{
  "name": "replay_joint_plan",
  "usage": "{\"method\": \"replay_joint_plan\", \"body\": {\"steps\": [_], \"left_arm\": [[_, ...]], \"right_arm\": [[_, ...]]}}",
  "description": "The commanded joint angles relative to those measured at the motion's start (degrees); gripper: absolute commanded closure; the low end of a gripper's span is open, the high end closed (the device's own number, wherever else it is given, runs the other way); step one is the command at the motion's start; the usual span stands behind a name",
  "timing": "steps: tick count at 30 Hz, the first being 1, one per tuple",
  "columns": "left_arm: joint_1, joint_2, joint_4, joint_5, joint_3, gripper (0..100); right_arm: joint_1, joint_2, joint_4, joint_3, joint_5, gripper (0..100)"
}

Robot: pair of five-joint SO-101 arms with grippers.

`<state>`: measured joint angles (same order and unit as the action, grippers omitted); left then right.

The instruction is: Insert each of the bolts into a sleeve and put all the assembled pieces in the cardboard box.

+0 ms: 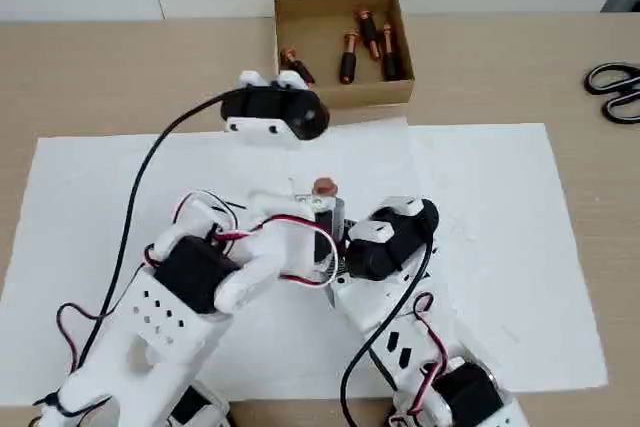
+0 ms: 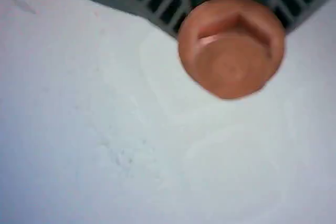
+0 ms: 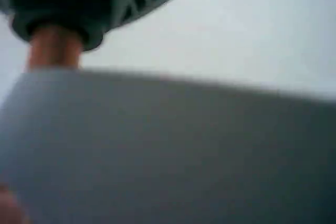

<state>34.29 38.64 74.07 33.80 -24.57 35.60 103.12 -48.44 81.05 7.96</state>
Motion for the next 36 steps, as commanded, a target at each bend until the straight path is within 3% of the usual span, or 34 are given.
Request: {"method": "replay_joint_plan", "body": {"steps": [1, 11, 15, 22, 30, 36], "left_arm": [[0.97, 1.05, 0.35, 0.09, 0.66, 99], [1.14, 1.14, 1.14, -0.44, -1.27, 99], [1.23, 1.14, 0.70, -5.27, -2.15, 99], [0.88, 1.23, 1.76, -7.65, 0.92, 99], [-1.23, 1.23, 7.65, -6.77, 6.37, 78], [-3.43, 1.93, 8.26, -8.00, 7.87, 76]], "right_arm": [[-0.40, 0.84, 1.71, -0.53, 0.26, 99.5], [-0.40, 0.84, 1.71, -0.53, 0.26, 99.5], [-0.40, 0.84, 1.71, -0.53, 0.18, 99.5], [-0.40, 0.84, 1.71, -0.53, 0.18, 99.5], [-0.40, 0.84, 1.71, -0.53, 0.18, 99.5], [-0.40, 0.84, 1.71, -0.53, 0.18, 99.5]]}}
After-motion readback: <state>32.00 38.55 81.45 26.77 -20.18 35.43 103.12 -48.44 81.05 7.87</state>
